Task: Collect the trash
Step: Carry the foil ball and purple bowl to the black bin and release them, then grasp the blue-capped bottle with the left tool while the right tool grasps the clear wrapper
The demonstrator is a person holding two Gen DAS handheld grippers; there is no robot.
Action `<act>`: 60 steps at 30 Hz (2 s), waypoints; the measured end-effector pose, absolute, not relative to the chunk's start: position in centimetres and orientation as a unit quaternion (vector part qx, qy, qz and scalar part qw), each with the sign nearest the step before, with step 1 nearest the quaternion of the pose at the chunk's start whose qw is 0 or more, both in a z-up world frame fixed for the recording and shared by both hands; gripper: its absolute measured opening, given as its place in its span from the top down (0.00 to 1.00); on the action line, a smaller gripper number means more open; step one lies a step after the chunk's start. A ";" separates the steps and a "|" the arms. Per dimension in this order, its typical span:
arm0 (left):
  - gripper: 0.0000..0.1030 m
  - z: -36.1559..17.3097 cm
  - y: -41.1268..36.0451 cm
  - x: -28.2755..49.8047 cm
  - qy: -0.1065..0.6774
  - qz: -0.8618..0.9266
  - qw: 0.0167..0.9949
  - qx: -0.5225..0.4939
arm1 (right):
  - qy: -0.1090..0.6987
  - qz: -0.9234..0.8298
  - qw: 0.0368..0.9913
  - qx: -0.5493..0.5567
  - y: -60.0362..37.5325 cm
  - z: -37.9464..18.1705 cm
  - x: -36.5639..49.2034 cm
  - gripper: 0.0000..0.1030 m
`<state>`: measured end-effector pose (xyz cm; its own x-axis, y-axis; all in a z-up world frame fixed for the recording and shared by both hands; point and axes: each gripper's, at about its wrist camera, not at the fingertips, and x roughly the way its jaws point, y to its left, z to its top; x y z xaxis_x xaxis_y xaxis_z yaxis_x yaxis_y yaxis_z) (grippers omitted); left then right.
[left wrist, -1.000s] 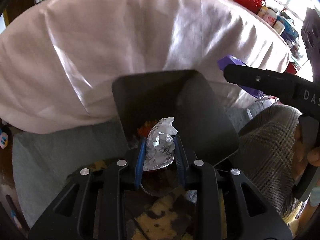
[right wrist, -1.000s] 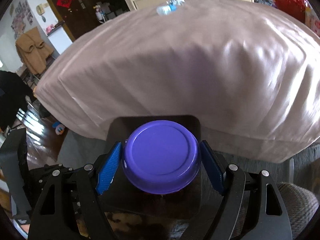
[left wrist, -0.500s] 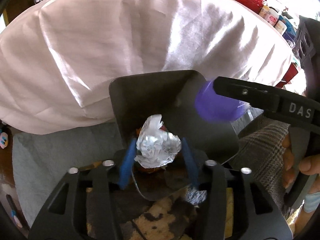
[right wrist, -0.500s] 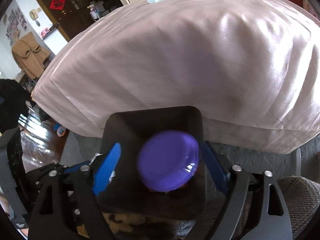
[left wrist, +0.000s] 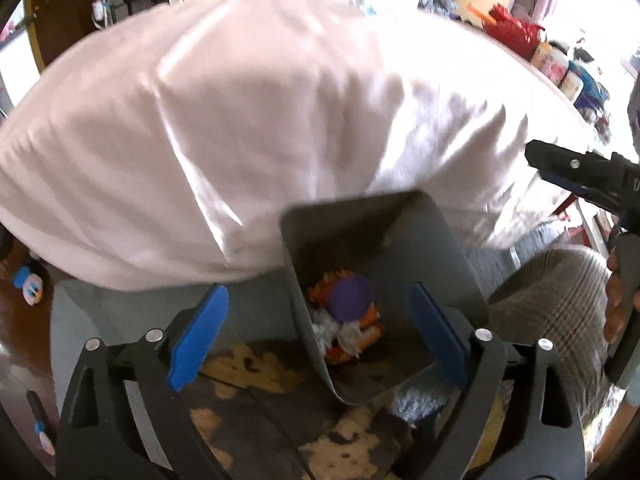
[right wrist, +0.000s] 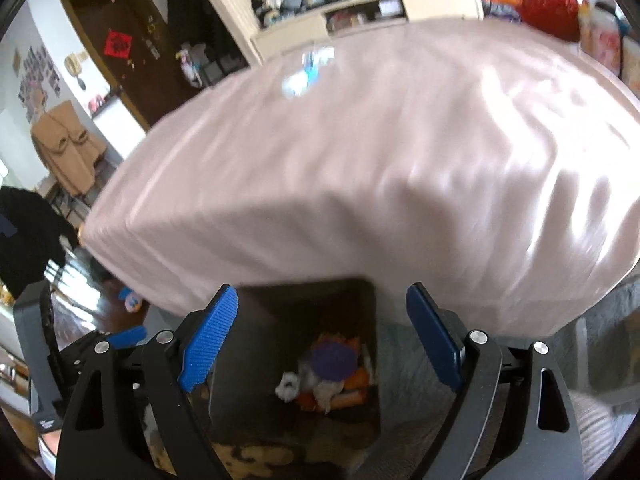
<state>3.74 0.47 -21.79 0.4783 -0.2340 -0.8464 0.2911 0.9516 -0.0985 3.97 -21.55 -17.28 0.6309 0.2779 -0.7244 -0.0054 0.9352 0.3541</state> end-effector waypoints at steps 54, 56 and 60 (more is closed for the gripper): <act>0.83 -16.2 -12.4 30.9 0.437 -0.242 0.863 0.078 | 0.430 0.018 0.899 0.084 -25.7 -13.5 30.5 0.20; 0.83 -16.1 -12.1 31.2 0.439 -0.240 0.862 0.079 | 0.429 0.024 0.899 0.083 -25.2 -13.6 31.2 0.20; 0.83 -15.5 -10.2 31.8 0.430 -0.213 0.874 0.078 | 0.427 0.043 0.899 0.087 -23.6 -13.8 32.7 0.25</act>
<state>31.78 -10.20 -15.50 0.5401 -0.3048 -0.7844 0.4388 0.8974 -0.0466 32.71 -23.55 -13.78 0.6324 0.1509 -0.7598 -0.0027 0.9813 0.1927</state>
